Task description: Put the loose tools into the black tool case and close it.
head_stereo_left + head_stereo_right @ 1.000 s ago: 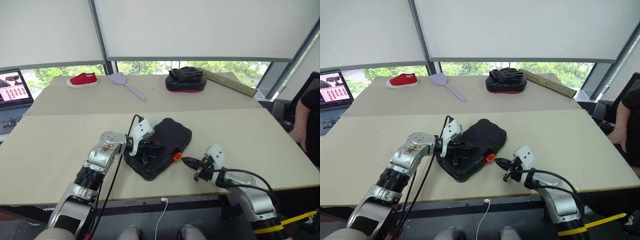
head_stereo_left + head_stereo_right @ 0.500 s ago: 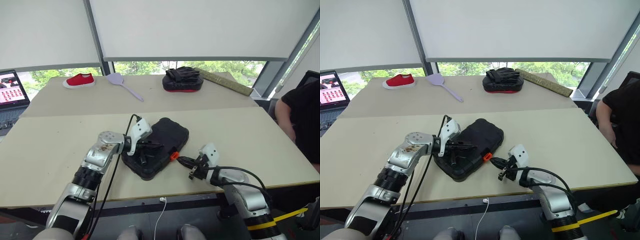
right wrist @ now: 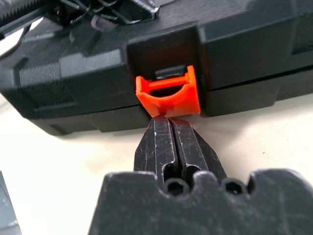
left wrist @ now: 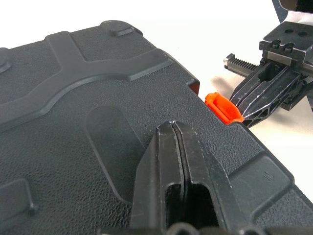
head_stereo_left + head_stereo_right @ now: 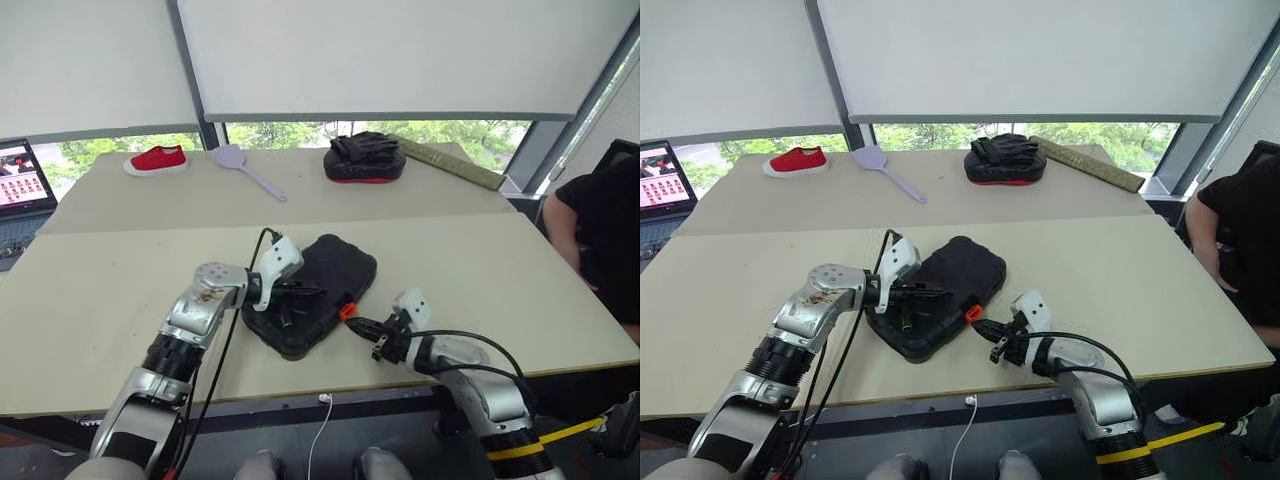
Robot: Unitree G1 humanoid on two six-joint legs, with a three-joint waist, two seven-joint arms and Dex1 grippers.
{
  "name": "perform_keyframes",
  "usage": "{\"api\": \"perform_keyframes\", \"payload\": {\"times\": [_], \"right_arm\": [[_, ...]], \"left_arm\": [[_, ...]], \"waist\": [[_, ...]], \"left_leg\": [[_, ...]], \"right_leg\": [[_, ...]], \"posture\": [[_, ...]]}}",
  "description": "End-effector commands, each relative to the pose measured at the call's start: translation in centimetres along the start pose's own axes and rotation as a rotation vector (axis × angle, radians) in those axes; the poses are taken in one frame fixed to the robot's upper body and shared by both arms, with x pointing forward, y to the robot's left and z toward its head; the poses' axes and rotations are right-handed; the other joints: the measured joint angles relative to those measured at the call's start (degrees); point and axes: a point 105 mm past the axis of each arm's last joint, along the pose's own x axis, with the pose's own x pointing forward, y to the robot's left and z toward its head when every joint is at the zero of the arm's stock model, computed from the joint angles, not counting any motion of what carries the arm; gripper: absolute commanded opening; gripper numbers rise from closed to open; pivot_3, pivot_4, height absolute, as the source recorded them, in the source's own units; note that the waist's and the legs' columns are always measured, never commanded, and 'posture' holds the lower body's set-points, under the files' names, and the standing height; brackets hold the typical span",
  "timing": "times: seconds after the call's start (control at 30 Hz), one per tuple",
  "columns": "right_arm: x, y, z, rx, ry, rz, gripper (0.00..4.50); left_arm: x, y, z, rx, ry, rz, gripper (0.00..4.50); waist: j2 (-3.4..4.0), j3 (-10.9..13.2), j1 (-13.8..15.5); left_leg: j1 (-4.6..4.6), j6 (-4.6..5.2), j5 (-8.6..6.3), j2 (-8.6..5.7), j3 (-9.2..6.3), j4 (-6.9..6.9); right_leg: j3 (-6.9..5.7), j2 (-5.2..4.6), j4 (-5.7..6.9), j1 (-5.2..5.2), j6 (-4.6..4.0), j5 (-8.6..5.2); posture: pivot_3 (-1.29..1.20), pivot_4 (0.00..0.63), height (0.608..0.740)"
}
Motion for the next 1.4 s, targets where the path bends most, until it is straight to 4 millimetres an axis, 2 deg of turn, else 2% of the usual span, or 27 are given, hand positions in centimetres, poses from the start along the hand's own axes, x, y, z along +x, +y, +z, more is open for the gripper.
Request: {"api": "perform_keyframes", "payload": {"times": [0.03,0.17,0.3,0.37,0.5,0.53,0.6,0.67,0.8,0.87,0.9,0.93,1.0,1.07,1.13,1.2,1.3,1.4], "right_arm": [[0.4,2.5,6.9,-0.119,-0.218,0.120,0.00],[0.5,2.8,6.3,-0.111,-0.197,0.128,0.00],[0.4,2.6,5.3,-0.117,-0.161,0.119,0.00],[-0.2,2.6,5.7,-0.126,-0.173,0.116,0.00],[-2.6,1.6,6.7,-0.167,-0.189,0.062,0.00],[-3.3,1.1,6.7,-0.177,-0.176,0.041,0.00],[-4.6,0.4,6.4,-0.229,-0.143,0.010,0.59],[-5.6,0.0,6.4,-0.288,-0.121,-0.006,1.16],[-7.3,-0.5,7.5,-0.501,-0.165,-0.011,2.55],[-8.1,-0.8,7.3,-0.599,-0.158,0.015,3.23],[-8.6,-1.1,7.2,-0.628,-0.142,0.026,3.74],[-9.1,-1.5,7.0,-0.639,-0.131,0.033,4.07],[-10.0,-2.4,7.0,-0.644,-0.104,0.028,4.38],[-10.8,-3.4,6.6,-0.656,-0.059,0.019,4.38],[-11.4,-3.8,6.3,-0.664,-0.033,0.035,4.38],[-12.0,-4.3,5.9,-0.681,-0.006,0.031,4.38],[-12.8,-5.0,4.9,-0.699,0.046,0.018,4.38],[-13.1,-5.3,4.1,-0.712,0.076,0.017,4.38]], "left_arm": [[1.0,-2.2,-6.7,-0.191,0.202,-0.066,0.05],[1.1,-2.3,-6.8,-0.195,0.204,-0.068,0.05],[1.1,-2.4,-6.7,-0.194,0.200,-0.072,0.05],[0.9,-2.5,-6.5,-0.178,0.175,-0.080,0.05],[-0.1,-2.1,-3.5,-0.138,-0.035,-0.088,0.05],[-0.7,-1.9,-2.6,-0.123,-0.092,-0.080,0.29],[-2.4,-1.5,-0.7,-0.049,-0.204,-0.061,0.84],[-4.2,-1.5,0.6,0.009,-0.280,-0.050,1.57],[-8.6,-0.6,1.7,0.119,-0.355,0.088,3.05],[-10.7,0.2,1.1,0.145,-0.331,0.190,3.80],[-12.0,0.7,0.3,0.140,-0.289,0.252,4.38],[-13.2,1.1,-0.6,0.141,-0.249,0.309,4.50],[-15.2,1.5,-2.4,0.130,-0.173,0.394,4.50],[-17.4,1.6,-4.9,0.137,-0.063,0.501,4.50],[-18.7,1.0,-6.9,0.125,0.022,0.529,4.50],[-19.6,-0.3,-7.9,0.118,0.020,0.496,4.50],[-21.6,-1.3,-9.7,0.114,0.060,0.558,4.50],[-21.7,-1.8,-10.3,0.153,0.087,0.586,4.50]], "waist": [[0.04,0.05,-0.03],[0.12,0.00,0.29],[0.04,-0.21,0.90],[0.08,-0.23,0.93],[0.13,-0.22,1.02],[0.12,-0.20,0.97],[0.07,-0.14,0.85],[-0.01,0.01,0.64],[-0.04,0.53,0.12],[-0.14,0.80,0.35],[-0.18,0.85,0.46],[-0.21,0.87,0.49],[-0.27,0.93,0.55],[-0.29,0.99,0.60],[-0.35,1.06,0.71],[-0.39,1.10,0.86],[-0.47,1.15,1.27],[-0.46,1.17,1.78]], "left_leg": [[0.00,0.00,0.00,0.00,0.00,0.00],[0.19,-0.01,-0.01,-0.01,-0.13,-0.05],[0.14,-0.04,-0.03,-0.13,-0.19,-0.52],[0.07,-0.02,-0.02,-0.22,-0.12,-0.51],[-0.16,0.10,-0.02,-0.25,-0.05,-0.51],[-0.29,0.14,0.01,-0.24,-0.04,-0.51],[-0.35,0.18,0.03,-0.20,-0.05,-0.51],[-0.35,0.23,0.05,-0.18,-0.04,-0.51],[-0.41,0.32,0.11,-0.09,-0.05,-0.65],[-0.44,0.33,0.11,-0.08,-0.07,-0.69],[-0.51,0.33,0.11,-0.09,-0.10,-0.69],[-0.57,0.33,0.11,-0.11,-0.09,-0.68],[-0.66,0.30,0.10,-0.13,-0.08,-0.65],[-0.74,0.23,0.03,-0.16,-0.04,-0.61],[-0.78,0.26,-0.04,-0.22,0.01,-0.59],[-0.82,0.26,-0.14,-0.19,0.08,-0.58],[-0.95,0.25,-0.14,-0.15,0.14,-0.59],[-0.94,0.23,-0.15,-0.10,0.28,-0.58]], "right_leg": [[0.00,0.00,0.00,-0.01,0.00,0.00],[-0.06,0.01,-0.04,0.01,-0.02,0.00],[-0.10,-0.04,-0.62,0.10,-0.02,0.00],[-0.03,-0.12,-0.66,0.10,-0.02,0.01],[0.00,-0.15,-0.69,0.11,0.00,0.00],[0.01,-0.13,-0.67,0.03,0.00,0.00],[0.00,-0.03,-0.68,-0.01,0.00,-0.01],[0.00,0.07,-0.67,-0.04,-0.08,-0.05],[0.03,0.28,-0.62,-0.22,-0.12,-0.08],[-0.01,0.35,-0.62,-0.27,0.02,0.01],[-0.03,0.36,-0.62,-0.29,0.05,-0.01],[-0.05,0.32,-0.64,-0.31,0.09,-0.03],[-0.06,0.27,-0.66,-0.35,0.14,-0.06],[-0.04,0.12,-0.68,-0.38,0.21,-0.10],[-0.02,0.00,-0.68,-0.41,0.17,-0.07],[-0.02,-0.04,-0.70,-0.48,-0.02,0.03],[-0.04,-0.04,-0.67,-0.68,-0.07,0.02],[-0.05,-0.04,-0.63,-0.72,-0.11,0.00]], "posture": [[0.00,0.150,0.740],[0.00,0.150,0.740],[0.00,0.150,0.740],[0.00,0.150,0.740],[0.00,0.150,0.740],[0.00,0.150,0.740],[0.00,0.150,0.740],[0.00,0.150,0.740],[0.00,0.150,0.740],[0.00,0.150,0.740],[0.00,0.150,0.740],[0.00,0.150,0.740],[0.00,0.150,0.740],[0.00,0.150,0.740],[0.00,0.150,0.740],[0.00,0.150,0.740],[0.00,0.150,0.740],[0.00,0.150,0.740]]}}
